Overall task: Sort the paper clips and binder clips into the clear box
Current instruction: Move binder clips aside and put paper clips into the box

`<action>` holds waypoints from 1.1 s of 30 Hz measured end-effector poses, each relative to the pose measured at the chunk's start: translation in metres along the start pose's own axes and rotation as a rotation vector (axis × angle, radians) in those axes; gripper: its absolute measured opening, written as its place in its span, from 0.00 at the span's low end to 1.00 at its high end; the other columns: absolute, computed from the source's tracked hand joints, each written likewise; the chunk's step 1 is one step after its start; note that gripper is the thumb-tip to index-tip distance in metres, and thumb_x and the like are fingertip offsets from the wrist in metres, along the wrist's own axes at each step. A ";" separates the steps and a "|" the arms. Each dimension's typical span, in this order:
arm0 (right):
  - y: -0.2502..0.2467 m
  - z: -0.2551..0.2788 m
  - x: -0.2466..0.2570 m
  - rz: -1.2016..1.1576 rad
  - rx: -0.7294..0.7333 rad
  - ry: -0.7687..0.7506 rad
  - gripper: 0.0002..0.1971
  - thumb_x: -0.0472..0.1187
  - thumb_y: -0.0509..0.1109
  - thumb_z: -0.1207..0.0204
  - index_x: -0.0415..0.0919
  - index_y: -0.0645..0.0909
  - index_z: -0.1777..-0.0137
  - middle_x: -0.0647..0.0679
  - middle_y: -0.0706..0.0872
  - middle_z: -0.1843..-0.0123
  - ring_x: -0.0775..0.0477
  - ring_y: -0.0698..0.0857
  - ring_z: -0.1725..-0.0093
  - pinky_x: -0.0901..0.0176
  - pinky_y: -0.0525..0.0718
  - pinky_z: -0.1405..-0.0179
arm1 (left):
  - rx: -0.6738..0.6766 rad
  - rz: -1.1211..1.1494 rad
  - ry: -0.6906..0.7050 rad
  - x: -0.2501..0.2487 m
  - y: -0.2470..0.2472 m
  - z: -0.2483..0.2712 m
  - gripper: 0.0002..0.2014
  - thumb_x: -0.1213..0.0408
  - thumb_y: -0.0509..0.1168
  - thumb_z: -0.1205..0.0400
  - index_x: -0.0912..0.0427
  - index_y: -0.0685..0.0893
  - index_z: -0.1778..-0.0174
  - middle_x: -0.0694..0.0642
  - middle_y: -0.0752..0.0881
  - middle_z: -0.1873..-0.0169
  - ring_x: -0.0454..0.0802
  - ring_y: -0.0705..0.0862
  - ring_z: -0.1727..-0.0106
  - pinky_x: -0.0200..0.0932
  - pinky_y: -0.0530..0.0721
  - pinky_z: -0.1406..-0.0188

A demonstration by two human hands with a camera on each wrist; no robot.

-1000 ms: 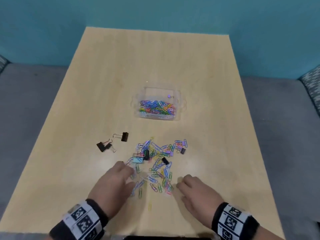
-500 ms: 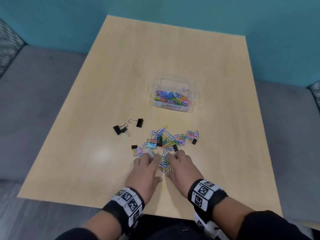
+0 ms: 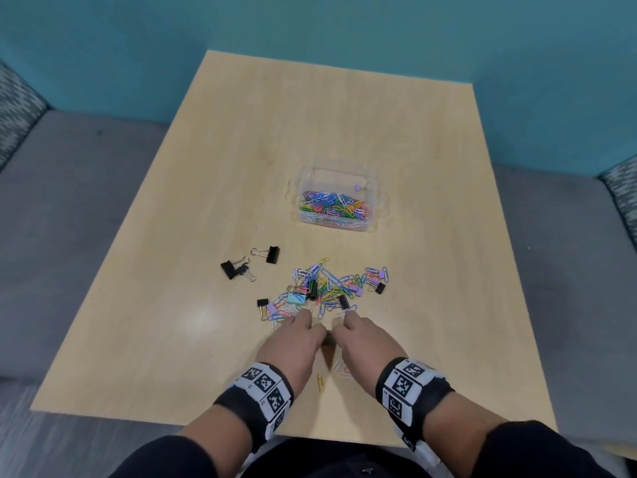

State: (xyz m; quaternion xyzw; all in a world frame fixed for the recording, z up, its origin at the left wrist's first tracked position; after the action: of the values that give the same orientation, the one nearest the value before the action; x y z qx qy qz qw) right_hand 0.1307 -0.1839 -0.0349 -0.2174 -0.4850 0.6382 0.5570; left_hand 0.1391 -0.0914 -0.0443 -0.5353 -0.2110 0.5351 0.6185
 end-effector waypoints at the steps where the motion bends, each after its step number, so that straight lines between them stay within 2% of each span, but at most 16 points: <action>1: 0.000 0.001 0.000 0.002 0.004 -0.004 0.15 0.25 0.64 0.33 0.39 0.74 0.48 0.41 0.72 0.48 0.38 0.74 0.56 0.49 0.67 0.66 | 0.003 -0.005 0.003 0.000 0.000 0.000 0.09 0.71 0.62 0.23 0.54 0.73 0.52 0.54 0.70 0.53 0.55 0.72 0.56 0.48 0.67 0.68; 5: -0.005 0.003 -0.003 -0.056 -0.011 0.028 0.11 0.27 0.61 0.29 0.39 0.74 0.49 0.41 0.72 0.48 0.40 0.70 0.61 0.50 0.65 0.66 | -0.004 0.024 0.002 0.001 -0.006 0.000 0.02 0.66 0.62 0.19 0.56 0.75 0.54 0.55 0.73 0.53 0.56 0.75 0.59 0.47 0.66 0.68; 7: -0.008 0.003 -0.009 -0.140 -0.031 0.082 0.07 0.30 0.59 0.25 0.40 0.75 0.51 0.44 0.71 0.51 0.42 0.68 0.63 0.52 0.67 0.66 | -0.010 0.046 -0.010 0.003 -0.008 0.000 0.03 0.63 0.62 0.17 0.57 0.76 0.53 0.55 0.75 0.52 0.58 0.78 0.58 0.46 0.66 0.67; 10: -0.014 0.006 -0.023 -0.341 -0.102 0.157 0.06 0.34 0.60 0.23 0.43 0.76 0.58 0.51 0.72 0.56 0.44 0.75 0.64 0.54 0.73 0.65 | -0.020 0.058 -0.012 0.003 -0.012 0.000 0.04 0.62 0.60 0.16 0.57 0.75 0.53 0.54 0.75 0.52 0.57 0.79 0.57 0.46 0.67 0.66; 15: -0.018 0.008 -0.043 -0.531 -0.132 0.230 0.06 0.34 0.63 0.27 0.45 0.77 0.61 0.51 0.79 0.59 0.46 0.81 0.62 0.51 0.80 0.60 | 0.017 0.094 -0.031 0.010 -0.014 0.000 0.06 0.59 0.56 0.15 0.55 0.72 0.55 0.53 0.75 0.54 0.57 0.79 0.57 0.49 0.74 0.63; 17: -0.018 0.008 -0.053 -0.652 -0.130 0.291 0.06 0.34 0.64 0.28 0.46 0.78 0.62 0.51 0.81 0.64 0.46 0.83 0.65 0.54 0.81 0.65 | 0.018 0.197 -0.094 0.019 -0.020 0.000 0.09 0.58 0.58 0.16 0.56 0.71 0.60 0.52 0.75 0.58 0.56 0.79 0.59 0.50 0.76 0.60; 19: -0.018 0.010 -0.064 -0.846 -0.124 0.383 0.07 0.34 0.65 0.28 0.45 0.79 0.64 0.51 0.80 0.69 0.47 0.82 0.72 0.58 0.80 0.72 | 0.009 0.325 -0.142 0.025 -0.031 -0.002 0.10 0.57 0.61 0.17 0.56 0.72 0.63 0.51 0.77 0.63 0.51 0.77 0.64 0.47 0.75 0.62; 21: -0.025 0.006 -0.071 -1.038 -0.107 0.434 0.08 0.31 0.67 0.29 0.44 0.79 0.65 0.49 0.80 0.72 0.48 0.82 0.76 0.56 0.78 0.72 | -0.012 0.449 -0.146 0.030 -0.050 -0.008 0.10 0.57 0.65 0.20 0.54 0.75 0.64 0.50 0.79 0.67 0.48 0.76 0.67 0.44 0.74 0.66; 23: -0.044 -0.007 -0.077 -1.148 -0.108 0.424 0.10 0.29 0.67 0.29 0.44 0.78 0.66 0.47 0.80 0.75 0.46 0.82 0.78 0.53 0.74 0.73 | -0.046 0.535 -0.141 0.036 -0.075 -0.023 0.09 0.58 0.69 0.22 0.54 0.77 0.65 0.50 0.81 0.70 0.48 0.78 0.68 0.45 0.76 0.67; 25: -0.077 -0.029 -0.086 -1.185 -0.168 0.397 0.12 0.27 0.68 0.29 0.45 0.78 0.67 0.44 0.80 0.75 0.46 0.82 0.80 0.56 0.72 0.74 | -0.099 0.538 -0.150 0.046 -0.103 -0.047 0.09 0.57 0.70 0.23 0.52 0.78 0.66 0.49 0.82 0.72 0.47 0.80 0.70 0.43 0.77 0.69; 27: -0.115 -0.055 -0.098 -1.199 -0.267 0.369 0.12 0.24 0.68 0.28 0.41 0.78 0.65 0.41 0.79 0.72 0.48 0.81 0.80 0.56 0.79 0.79 | -0.164 0.513 -0.165 0.055 -0.133 -0.080 0.09 0.56 0.70 0.22 0.52 0.78 0.65 0.49 0.83 0.72 0.50 0.81 0.70 0.43 0.77 0.71; 29: -0.147 -0.082 -0.110 -1.197 -0.359 0.382 0.11 0.22 0.67 0.28 0.38 0.78 0.65 0.42 0.78 0.71 0.50 0.79 0.78 0.48 0.88 0.69 | -0.223 0.447 -0.191 0.061 -0.159 -0.114 0.08 0.57 0.68 0.21 0.55 0.79 0.63 0.52 0.83 0.69 0.53 0.81 0.68 0.43 0.75 0.72; 30: -0.158 -0.095 -0.117 -1.169 -0.396 0.398 0.11 0.23 0.67 0.28 0.38 0.78 0.65 0.43 0.79 0.71 0.50 0.80 0.77 0.47 0.90 0.65 | -0.246 0.406 -0.202 0.063 -0.169 -0.131 0.08 0.57 0.68 0.21 0.56 0.80 0.62 0.52 0.83 0.68 0.53 0.80 0.66 0.42 0.73 0.70; 33: -0.181 -0.124 -0.128 -1.040 -0.455 0.441 0.11 0.26 0.67 0.28 0.41 0.78 0.68 0.44 0.83 0.67 0.47 0.84 0.75 0.46 0.90 0.68 | -0.242 0.356 -0.208 0.061 -0.183 -0.169 0.07 0.57 0.68 0.21 0.56 0.80 0.62 0.50 0.83 0.67 0.51 0.80 0.63 0.43 0.76 0.65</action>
State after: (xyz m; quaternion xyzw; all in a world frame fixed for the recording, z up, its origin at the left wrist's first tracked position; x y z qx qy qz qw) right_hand 0.3585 -0.2716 0.0332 -0.1928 -0.5250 0.1029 0.8226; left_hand 0.3807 -0.0845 0.0425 -0.5763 -0.2385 0.6587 0.4209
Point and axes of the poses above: each hand's wrist, its own z-axis away from the middle knuckle, its own y-axis out of the palm, x = y × z, the point moved 9 cm from there along -z, towards the middle knuckle
